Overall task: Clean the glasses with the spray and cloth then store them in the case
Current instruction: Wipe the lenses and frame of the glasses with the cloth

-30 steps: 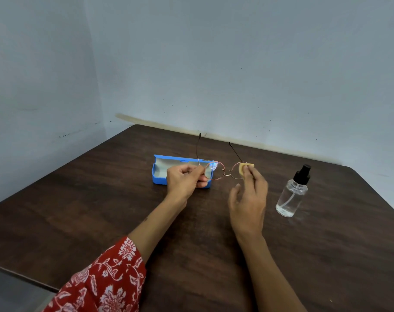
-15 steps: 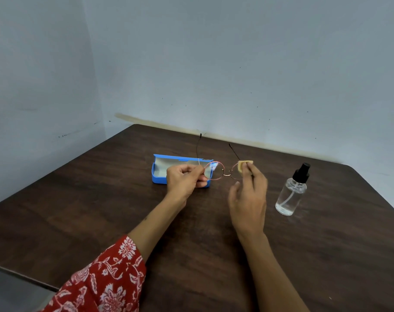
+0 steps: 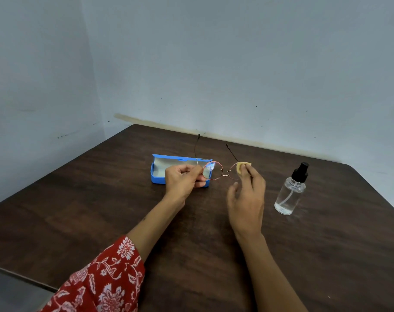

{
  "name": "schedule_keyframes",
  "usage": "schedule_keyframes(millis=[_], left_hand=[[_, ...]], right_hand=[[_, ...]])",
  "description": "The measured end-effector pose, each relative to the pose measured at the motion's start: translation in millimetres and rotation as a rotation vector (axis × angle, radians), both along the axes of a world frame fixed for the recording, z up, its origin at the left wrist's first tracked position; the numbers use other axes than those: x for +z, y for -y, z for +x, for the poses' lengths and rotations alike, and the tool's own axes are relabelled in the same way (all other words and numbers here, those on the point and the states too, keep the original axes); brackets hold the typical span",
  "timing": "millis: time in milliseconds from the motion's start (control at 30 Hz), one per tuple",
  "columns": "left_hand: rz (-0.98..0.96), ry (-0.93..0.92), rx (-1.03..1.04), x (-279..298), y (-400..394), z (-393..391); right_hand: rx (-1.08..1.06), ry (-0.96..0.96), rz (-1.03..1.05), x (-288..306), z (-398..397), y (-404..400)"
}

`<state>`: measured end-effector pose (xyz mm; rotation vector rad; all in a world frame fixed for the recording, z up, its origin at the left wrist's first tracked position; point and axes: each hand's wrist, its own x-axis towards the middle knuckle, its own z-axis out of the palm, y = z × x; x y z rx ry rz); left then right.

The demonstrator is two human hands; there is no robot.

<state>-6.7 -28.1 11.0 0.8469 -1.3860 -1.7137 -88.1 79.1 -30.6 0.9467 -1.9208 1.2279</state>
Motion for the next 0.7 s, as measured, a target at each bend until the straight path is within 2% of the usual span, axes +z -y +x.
schedule_keyframes(millis=[200, 467, 700], left_hand=[[-0.008, -0.023, 0.029, -0.3, 2.6, 1.9], [-0.009, -0.039, 0.034, -2.0, 5.1, 0.3], [-0.007, -0.021, 0.033, -2.5, 7.5, 1.4]], right_hand=[[0.087, -0.139, 0.128, 0.1, 13.7, 8.6], [-0.029, 0.004, 0.037, -3.0, -1.7, -0.6], [0.093, -0.188, 0.155, -0.3, 13.5, 7.4]])
